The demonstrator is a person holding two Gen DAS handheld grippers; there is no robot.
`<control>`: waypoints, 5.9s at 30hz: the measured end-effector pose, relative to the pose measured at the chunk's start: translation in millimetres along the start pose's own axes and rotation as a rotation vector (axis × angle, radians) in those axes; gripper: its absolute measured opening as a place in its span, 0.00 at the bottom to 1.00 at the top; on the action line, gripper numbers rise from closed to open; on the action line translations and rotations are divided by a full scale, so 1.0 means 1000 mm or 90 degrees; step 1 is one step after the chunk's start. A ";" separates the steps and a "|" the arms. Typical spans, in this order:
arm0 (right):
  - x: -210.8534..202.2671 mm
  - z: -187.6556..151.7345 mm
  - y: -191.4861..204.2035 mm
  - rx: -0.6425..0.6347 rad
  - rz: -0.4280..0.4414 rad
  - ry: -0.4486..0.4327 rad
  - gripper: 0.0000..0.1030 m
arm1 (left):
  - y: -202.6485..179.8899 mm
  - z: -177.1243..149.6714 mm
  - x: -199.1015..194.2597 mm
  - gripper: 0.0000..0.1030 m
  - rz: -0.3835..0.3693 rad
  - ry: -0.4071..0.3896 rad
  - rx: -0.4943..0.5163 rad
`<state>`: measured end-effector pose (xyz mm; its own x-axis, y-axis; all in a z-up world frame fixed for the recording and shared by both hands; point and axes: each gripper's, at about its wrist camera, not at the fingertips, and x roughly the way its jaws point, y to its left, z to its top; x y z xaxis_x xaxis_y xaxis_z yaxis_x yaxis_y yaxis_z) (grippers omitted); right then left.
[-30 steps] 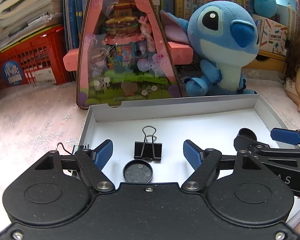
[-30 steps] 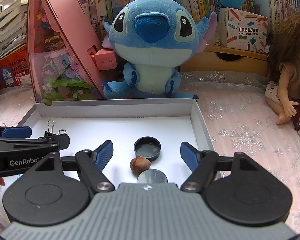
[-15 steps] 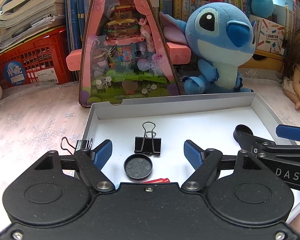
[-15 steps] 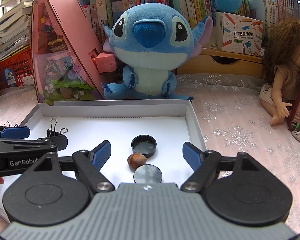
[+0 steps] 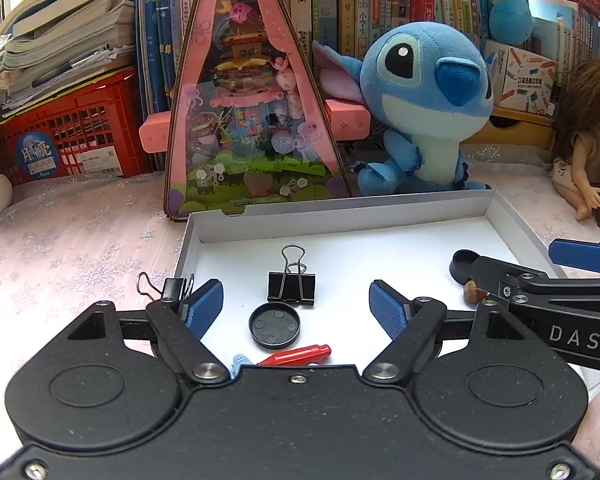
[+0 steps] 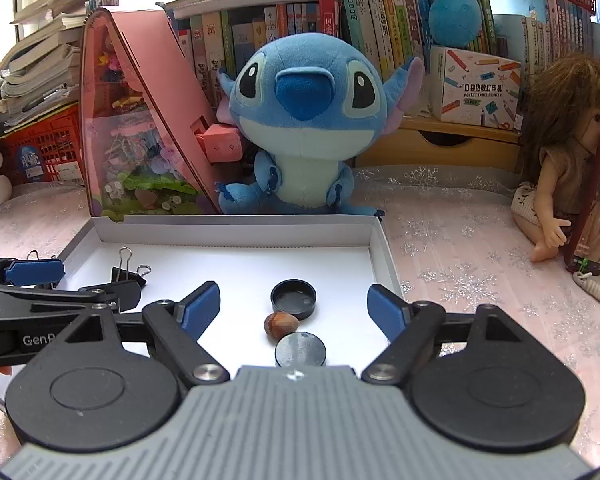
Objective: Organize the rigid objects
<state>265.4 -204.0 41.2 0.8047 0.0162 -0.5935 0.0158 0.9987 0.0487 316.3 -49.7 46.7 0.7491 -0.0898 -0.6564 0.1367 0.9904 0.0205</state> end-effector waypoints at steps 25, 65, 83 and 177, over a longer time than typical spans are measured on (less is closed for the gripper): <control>-0.069 -0.010 0.006 -0.034 -0.012 -0.059 0.90 | -0.001 -0.024 -0.069 0.79 -0.027 -0.038 0.010; -0.115 -0.096 0.017 -0.034 0.002 -0.041 1.00 | 0.009 -0.128 -0.128 0.88 -0.018 -0.060 0.012; -0.082 -0.120 0.011 -0.009 -0.027 0.017 1.00 | 0.012 -0.144 -0.100 0.89 0.030 -0.027 -0.016; -0.076 -0.121 0.009 -0.003 -0.025 0.031 1.00 | 0.016 -0.143 -0.094 1.00 0.044 -0.012 -0.041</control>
<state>132.6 -190.0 -10.0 0.7740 -0.0203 -0.6329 0.0439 0.9988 0.0217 155.4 -10.6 0.9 0.7674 -0.0229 -0.6408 0.0435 0.9989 0.0164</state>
